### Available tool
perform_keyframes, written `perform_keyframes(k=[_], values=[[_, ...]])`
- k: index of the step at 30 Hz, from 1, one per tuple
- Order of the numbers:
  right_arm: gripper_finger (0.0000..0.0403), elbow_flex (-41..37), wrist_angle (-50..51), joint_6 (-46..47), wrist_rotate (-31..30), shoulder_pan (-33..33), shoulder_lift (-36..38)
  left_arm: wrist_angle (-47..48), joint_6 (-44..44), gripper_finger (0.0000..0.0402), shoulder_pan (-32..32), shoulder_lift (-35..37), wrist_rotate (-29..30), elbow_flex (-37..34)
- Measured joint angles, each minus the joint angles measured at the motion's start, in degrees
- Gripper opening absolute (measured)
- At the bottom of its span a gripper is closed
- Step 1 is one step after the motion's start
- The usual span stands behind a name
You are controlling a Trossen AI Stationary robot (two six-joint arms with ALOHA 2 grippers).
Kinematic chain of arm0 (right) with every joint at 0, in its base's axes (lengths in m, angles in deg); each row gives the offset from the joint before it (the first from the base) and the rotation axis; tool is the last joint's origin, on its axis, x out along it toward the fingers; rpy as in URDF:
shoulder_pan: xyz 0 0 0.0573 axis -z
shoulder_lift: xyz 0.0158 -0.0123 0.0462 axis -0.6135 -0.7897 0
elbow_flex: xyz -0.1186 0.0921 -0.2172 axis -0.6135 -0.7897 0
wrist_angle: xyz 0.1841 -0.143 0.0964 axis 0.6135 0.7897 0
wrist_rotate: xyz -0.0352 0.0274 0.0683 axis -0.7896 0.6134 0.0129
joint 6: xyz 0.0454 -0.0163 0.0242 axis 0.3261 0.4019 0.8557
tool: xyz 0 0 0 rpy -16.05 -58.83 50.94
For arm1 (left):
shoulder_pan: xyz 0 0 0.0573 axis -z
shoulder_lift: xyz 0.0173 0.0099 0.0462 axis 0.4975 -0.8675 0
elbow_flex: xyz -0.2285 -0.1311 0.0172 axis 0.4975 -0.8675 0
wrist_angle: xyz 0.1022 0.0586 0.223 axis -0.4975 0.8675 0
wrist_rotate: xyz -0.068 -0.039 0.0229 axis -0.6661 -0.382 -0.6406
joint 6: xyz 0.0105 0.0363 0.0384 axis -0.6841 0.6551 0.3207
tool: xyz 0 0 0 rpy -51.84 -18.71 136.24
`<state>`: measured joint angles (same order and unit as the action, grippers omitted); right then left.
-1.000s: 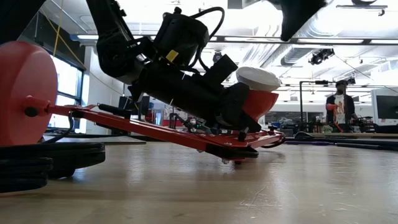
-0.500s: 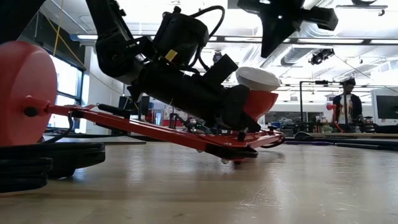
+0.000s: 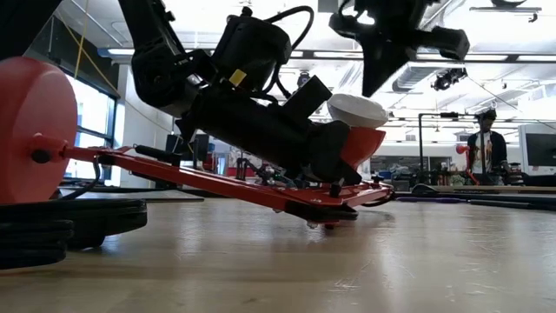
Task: Screw lightbulb
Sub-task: Insert the lightbulb into the red lamp
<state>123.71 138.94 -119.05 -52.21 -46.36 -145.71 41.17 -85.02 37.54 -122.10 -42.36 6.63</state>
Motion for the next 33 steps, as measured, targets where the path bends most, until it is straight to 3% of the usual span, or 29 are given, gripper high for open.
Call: perform_keyframes(k=[20, 33], values=[[0.0, -0.3, -1.3, 0.9, -0.6, 2.2, 0.1, 1.7, 0.0, 0.0, 0.1, 0.2, -2.7, 0.1], [0.0, -0.1, -7.7, -4.6, 0.4, 8.0, 0.3, 1.4, 0.0, 0.0, 0.1, 0.2, -3.2, 0.0]])
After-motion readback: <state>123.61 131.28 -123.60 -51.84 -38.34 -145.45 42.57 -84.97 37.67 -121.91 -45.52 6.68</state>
